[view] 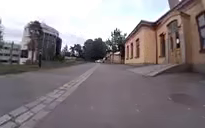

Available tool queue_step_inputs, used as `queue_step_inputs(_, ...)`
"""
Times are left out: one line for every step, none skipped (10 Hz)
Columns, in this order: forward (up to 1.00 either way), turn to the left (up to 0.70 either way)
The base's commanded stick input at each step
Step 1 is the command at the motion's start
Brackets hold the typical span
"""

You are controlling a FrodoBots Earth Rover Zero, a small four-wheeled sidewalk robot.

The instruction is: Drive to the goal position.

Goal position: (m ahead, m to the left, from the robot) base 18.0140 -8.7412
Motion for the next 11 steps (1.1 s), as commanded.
queue_step_inputs(0.45,0.00)
queue_step_inputs(0.45,0.00)
queue_step_inputs(0.45,0.00)
queue_step_inputs(0.45,0.00)
queue_step_inputs(0.45,0.00)
queue_step_inputs(0.45,0.00)
queue_step_inputs(0.45,0.00)
queue_step_inputs(0.45,0.00)
queue_step_inputs(0.45,0.00)
queue_step_inputs(0.45,0.00)
queue_step_inputs(0.45,0.00)
